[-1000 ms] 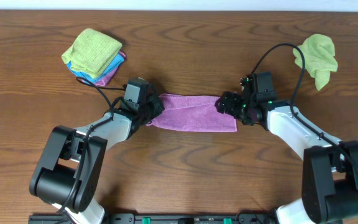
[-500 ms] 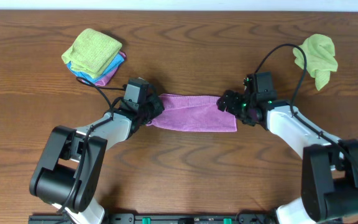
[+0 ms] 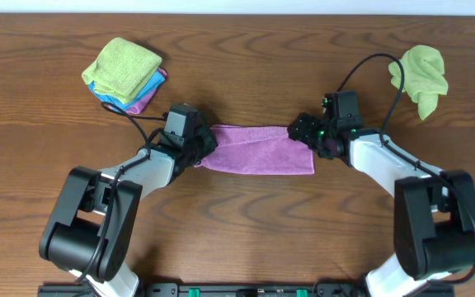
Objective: Fold the cloth
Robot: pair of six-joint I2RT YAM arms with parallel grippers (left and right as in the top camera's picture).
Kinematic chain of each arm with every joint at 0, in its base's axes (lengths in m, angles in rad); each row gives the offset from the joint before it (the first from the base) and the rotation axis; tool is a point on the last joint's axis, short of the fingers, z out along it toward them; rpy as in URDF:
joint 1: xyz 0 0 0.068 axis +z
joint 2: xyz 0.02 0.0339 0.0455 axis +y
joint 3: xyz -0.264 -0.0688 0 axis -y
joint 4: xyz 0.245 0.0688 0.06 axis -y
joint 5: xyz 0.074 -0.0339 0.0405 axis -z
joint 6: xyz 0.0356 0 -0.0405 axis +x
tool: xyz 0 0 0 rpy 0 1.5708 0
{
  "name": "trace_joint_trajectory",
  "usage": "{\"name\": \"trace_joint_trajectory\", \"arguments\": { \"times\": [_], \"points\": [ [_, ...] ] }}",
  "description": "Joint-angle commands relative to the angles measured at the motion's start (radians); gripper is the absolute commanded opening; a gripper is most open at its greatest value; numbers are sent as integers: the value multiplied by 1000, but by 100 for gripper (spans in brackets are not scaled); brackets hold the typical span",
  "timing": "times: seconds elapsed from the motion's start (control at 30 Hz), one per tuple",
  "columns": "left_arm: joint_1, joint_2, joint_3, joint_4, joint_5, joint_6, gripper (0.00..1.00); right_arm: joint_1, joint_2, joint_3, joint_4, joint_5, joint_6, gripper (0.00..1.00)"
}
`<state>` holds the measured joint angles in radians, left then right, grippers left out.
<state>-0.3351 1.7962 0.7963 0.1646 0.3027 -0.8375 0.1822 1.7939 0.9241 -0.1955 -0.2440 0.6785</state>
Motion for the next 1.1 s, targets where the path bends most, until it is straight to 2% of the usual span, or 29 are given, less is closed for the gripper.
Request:
{"name": "trace_joint_trajectory", "arguments": {
  "times": [0.0,0.17,0.23,0.43,0.77,1.07],
  "points": [
    [0,15,14,-7,-21,3,6,-13,61,-20,-18,-42,16,67],
    [0,15,14,-7,-21,3,6,-13,61,-20,-12,-97,-29,27],
    [0,15,14,-7,-21,3,6,-13,61,-20,-3,-134,-71,3],
    [1,14,16,-7,-21,3,6,-11,11,-19,5,-181,-142,1],
    [1,14,25,-6,-11,-2,6,17,-122,-4,-12,-176,-161,1],
    [1,-15,27,-6,11,-1,6,124,-128,136,-164,-16,-232,1]
  ]
}}
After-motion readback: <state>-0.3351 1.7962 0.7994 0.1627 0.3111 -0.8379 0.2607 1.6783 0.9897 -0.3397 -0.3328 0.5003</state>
